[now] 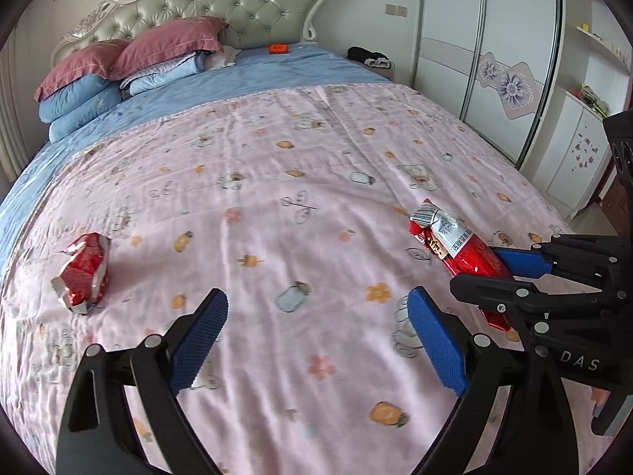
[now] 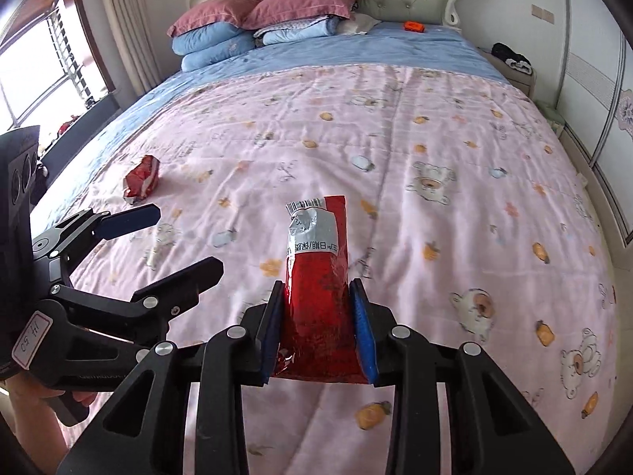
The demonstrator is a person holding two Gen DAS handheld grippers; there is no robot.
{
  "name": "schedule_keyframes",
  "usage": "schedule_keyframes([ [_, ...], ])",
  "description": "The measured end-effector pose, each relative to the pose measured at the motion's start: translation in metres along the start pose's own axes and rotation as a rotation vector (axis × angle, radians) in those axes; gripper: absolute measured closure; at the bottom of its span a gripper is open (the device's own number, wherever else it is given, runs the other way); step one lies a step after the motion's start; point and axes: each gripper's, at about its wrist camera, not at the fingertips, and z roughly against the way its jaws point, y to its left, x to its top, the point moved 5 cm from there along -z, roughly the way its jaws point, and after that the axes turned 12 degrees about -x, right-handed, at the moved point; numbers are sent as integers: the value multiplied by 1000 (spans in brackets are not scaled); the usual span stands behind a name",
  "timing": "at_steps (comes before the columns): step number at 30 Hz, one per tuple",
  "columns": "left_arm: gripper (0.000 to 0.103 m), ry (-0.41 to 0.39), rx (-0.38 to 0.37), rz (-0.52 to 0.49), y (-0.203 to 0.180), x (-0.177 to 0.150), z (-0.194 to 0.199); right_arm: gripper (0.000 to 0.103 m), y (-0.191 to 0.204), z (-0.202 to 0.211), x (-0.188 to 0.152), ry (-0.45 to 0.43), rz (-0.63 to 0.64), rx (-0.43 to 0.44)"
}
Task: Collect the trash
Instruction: 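Grasp the red packet with the right tool, then grasp the red-and-white snack bag with the left tool while the right tool holds the packet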
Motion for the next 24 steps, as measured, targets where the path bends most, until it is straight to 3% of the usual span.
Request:
schedule_keyframes([
  [6,10,-2,88,34,73,-8,27,71,54,-19,24,-1,25,40],
  [14,9,-40,158,66,152,-10,45,71,89,-52,49,15,8,77],
  [19,8,-40,208,22,181,-1,38,71,99,-68,55,22,5,87],
  [24,5,30,154,5,199,9,7,70,103,-81,57,24,5,101],
])
